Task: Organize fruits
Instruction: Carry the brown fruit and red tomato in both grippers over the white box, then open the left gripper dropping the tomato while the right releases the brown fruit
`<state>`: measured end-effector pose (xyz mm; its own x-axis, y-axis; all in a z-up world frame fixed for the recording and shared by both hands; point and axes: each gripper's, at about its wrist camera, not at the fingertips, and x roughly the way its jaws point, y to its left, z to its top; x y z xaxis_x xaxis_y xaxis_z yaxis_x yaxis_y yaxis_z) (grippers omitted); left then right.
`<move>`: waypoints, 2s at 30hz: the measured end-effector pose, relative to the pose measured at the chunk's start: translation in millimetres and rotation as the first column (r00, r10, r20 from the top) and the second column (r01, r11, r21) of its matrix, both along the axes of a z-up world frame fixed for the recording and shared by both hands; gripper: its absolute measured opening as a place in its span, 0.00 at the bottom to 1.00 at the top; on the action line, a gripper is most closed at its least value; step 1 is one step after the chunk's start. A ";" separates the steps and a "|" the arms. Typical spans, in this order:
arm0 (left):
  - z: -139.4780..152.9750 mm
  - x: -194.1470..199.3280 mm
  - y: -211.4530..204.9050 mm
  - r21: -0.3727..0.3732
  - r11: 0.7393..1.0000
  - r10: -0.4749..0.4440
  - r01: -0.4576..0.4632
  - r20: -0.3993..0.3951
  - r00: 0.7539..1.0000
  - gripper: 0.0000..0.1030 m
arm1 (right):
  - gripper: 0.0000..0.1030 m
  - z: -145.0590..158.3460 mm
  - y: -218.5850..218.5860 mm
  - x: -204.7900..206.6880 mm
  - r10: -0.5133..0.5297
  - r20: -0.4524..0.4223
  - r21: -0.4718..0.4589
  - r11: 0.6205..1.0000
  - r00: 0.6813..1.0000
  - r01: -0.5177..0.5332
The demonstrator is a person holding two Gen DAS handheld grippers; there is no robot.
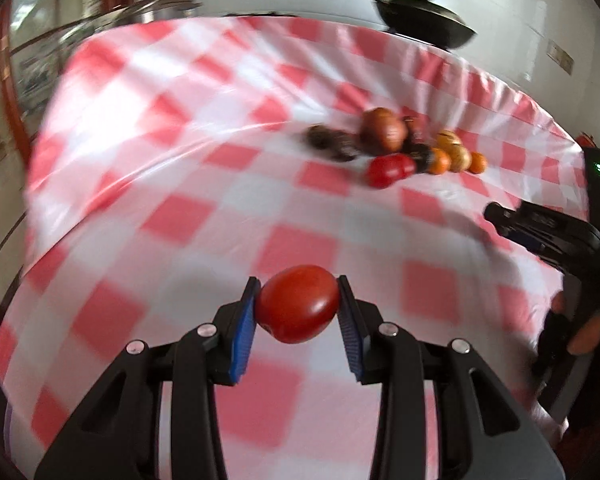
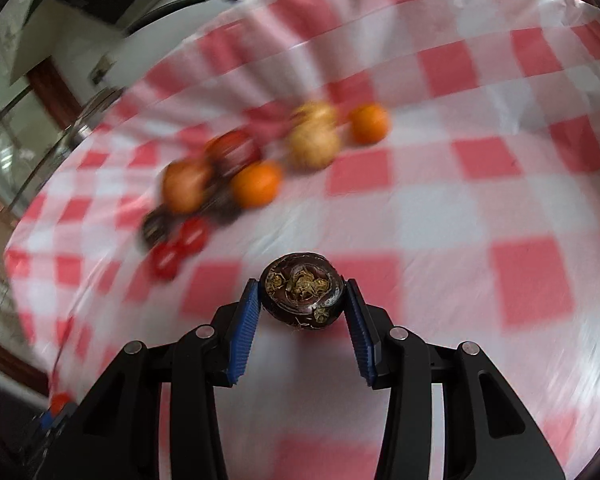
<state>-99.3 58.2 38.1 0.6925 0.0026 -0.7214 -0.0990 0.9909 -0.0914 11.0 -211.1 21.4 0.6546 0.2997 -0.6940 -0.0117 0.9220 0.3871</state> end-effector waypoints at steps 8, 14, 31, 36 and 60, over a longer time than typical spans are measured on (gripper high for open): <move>-3.1 -82.3 75.2 0.027 0.993 0.117 -0.117 0.018 0.993 0.37 | 0.42 26.6 114.7 -87.2 0.221 0.050 -0.102 0.971 0.974 -0.215; 0.8 -148.8 118.3 0.086 0.980 0.173 -0.178 0.061 0.983 0.37 | 0.42 47.0 187.6 -156.7 0.392 0.081 -0.205 0.906 0.916 -0.370; -72.6 -288.9 228.4 0.061 0.903 0.429 -0.425 -0.082 0.900 0.37 | 0.42 20.8 360.8 -316.6 0.825 -0.006 -0.432 0.507 0.564 -0.746; -99.0 -312.1 246.5 0.082 0.878 0.478 -0.471 -0.138 0.867 0.37 | 0.42 -13.4 407.3 -367.2 0.906 -0.084 -0.537 0.310 0.415 -0.785; -168.9 -325.3 273.2 0.196 0.822 0.569 -0.535 -0.342 0.748 0.38 | 0.42 -126.0 467.7 -377.6 0.889 -0.340 -0.534 0.086 0.307 -0.841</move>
